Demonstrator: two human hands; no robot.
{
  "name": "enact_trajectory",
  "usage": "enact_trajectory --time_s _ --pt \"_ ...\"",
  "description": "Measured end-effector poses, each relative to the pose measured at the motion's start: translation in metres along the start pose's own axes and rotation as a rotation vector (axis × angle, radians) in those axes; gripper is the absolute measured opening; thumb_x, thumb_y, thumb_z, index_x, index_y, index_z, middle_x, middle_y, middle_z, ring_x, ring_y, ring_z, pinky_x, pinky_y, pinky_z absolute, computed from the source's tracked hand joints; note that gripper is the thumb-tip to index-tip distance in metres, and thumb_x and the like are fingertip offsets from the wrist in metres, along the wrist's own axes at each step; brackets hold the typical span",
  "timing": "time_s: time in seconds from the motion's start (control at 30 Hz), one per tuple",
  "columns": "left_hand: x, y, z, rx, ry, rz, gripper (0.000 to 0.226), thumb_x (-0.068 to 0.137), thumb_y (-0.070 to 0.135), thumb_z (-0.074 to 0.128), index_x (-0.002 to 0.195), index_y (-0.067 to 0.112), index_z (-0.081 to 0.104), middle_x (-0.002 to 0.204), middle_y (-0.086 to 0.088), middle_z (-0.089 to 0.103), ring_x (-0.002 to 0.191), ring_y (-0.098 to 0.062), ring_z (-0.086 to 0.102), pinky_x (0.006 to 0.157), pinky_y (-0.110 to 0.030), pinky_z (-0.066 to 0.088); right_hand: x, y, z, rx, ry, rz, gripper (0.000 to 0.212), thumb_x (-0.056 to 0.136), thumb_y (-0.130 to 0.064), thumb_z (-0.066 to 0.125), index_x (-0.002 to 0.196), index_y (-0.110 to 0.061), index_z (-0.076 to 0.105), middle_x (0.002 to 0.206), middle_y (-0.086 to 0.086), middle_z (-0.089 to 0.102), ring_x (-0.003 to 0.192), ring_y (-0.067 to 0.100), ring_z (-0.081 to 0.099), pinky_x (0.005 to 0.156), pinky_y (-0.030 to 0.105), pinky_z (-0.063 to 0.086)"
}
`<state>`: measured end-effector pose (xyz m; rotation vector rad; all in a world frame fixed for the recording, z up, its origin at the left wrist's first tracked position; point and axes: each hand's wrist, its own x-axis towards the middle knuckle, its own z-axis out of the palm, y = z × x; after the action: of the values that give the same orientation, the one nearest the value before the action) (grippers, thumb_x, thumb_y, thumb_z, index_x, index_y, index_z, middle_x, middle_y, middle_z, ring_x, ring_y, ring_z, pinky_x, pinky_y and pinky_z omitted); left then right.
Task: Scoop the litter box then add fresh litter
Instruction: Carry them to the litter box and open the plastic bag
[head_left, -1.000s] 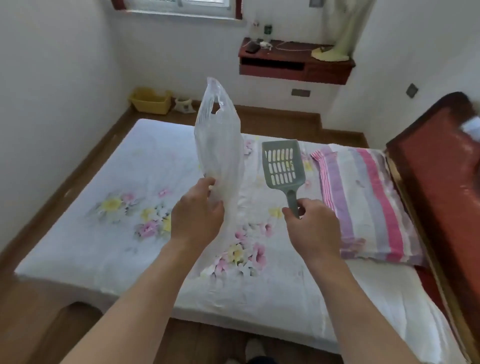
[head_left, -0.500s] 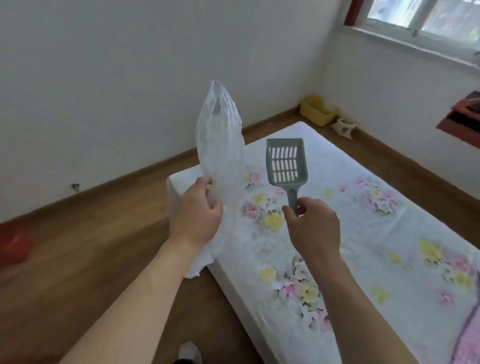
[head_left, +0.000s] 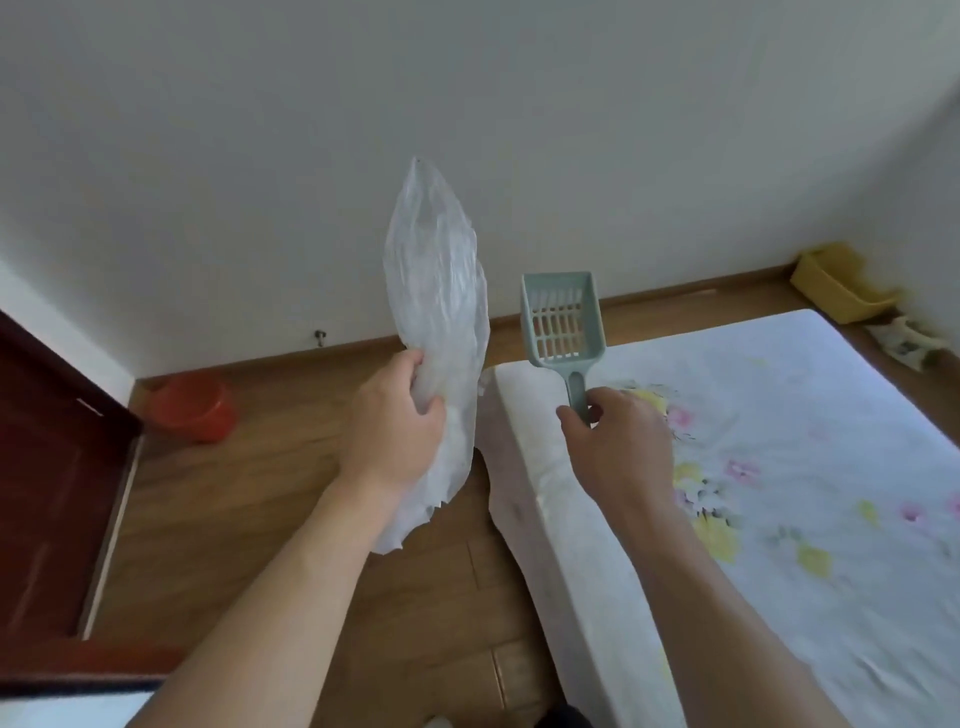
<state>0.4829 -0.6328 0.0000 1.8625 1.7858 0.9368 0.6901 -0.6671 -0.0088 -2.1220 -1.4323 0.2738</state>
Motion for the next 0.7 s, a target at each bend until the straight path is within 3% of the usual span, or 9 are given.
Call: enact_trajectory --time_s 0.13,0.23,0.43,0.7 --pt "0.046 -0.006 0.005 -0.025 -0.010 -0.003 0.050 0.092 0.020 0.063 0.140 0.019 0.049 0.133 0.004 0.060 0.121 -0.015 0.056 0.100 -0.028 0.047 0.041 -0.021 0.020 -0.008 -0.021 -0.006 0.024 0.090 -0.038 0.061 0.080 -0.017 0.064 0.081 -0.002 0.060 0.068 0.016 0.050 0.058 0.030 0.032" --pt "0.087 -0.013 0.015 -0.011 0.000 0.000 0.049 0.091 0.020 0.063 0.138 0.019 0.051 0.129 0.005 0.062 0.118 -0.015 0.058 0.096 -0.025 0.046 0.084 -0.028 0.036 0.008 -0.017 -0.017 0.022 0.091 -0.038 0.061 0.083 -0.017 0.066 0.083 -0.002 0.061 0.069 0.016 0.052 0.060 0.030 0.034" --pt "0.178 -0.024 0.037 0.004 0.060 -0.043 0.051 0.091 0.026 0.063 0.140 0.022 0.049 0.127 0.005 0.064 0.115 -0.016 0.061 0.096 -0.040 0.054 0.185 -0.044 0.069 0.037 -0.015 -0.076 0.021 0.089 -0.034 0.063 0.075 -0.018 0.064 0.076 -0.005 0.059 0.066 0.010 0.051 0.052 0.018 0.031" --pt "0.286 -0.036 0.040 -0.002 0.090 -0.054 0.048 0.093 0.027 0.063 0.139 0.022 0.051 0.129 0.008 0.063 0.116 -0.012 0.061 0.097 -0.036 0.054 0.289 -0.090 0.102 0.054 -0.017 -0.156 0.020 0.086 -0.032 0.068 0.073 -0.018 0.064 0.071 -0.006 0.057 0.063 0.009 0.049 0.054 0.014 0.029"
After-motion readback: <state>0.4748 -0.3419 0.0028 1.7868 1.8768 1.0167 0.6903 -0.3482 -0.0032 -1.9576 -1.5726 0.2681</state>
